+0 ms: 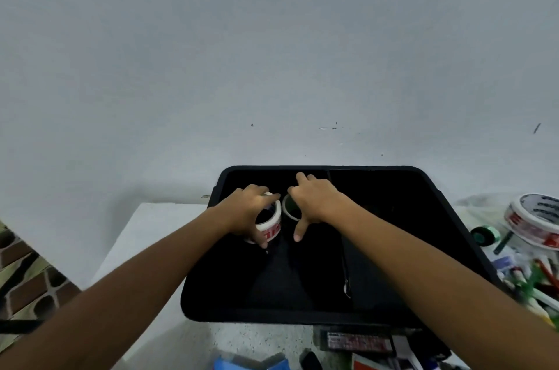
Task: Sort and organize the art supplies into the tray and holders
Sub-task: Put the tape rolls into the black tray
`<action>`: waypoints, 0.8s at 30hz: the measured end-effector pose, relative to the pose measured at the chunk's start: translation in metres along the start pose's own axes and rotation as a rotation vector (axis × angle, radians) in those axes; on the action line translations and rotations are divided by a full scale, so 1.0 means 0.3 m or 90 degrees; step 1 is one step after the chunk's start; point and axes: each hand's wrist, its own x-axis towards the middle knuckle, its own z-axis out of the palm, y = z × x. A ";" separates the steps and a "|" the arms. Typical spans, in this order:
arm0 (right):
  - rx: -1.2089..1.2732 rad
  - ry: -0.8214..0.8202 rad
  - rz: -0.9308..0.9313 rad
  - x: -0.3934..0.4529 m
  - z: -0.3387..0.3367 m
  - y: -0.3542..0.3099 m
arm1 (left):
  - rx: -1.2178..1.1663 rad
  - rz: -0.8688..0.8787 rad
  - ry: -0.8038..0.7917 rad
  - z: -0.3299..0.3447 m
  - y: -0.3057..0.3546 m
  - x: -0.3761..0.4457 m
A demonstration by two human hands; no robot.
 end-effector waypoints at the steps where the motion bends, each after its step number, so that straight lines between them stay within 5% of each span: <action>1: -0.008 0.001 0.002 0.000 -0.001 -0.002 | -0.015 -0.003 -0.003 0.001 0.000 0.003; 8: -0.103 0.032 -0.022 -0.018 -0.002 -0.006 | -0.034 -0.018 0.019 0.018 -0.010 0.005; 14: 0.216 0.184 -0.048 -0.193 -0.043 0.134 | -0.086 0.016 -0.033 -0.113 0.053 0.015; 18: 0.325 0.281 0.041 -0.419 -0.007 0.376 | -0.133 0.085 0.082 -0.247 0.223 0.095; 24: 0.293 0.261 0.273 -0.864 0.179 0.786 | -0.117 0.269 0.161 -0.412 0.741 0.320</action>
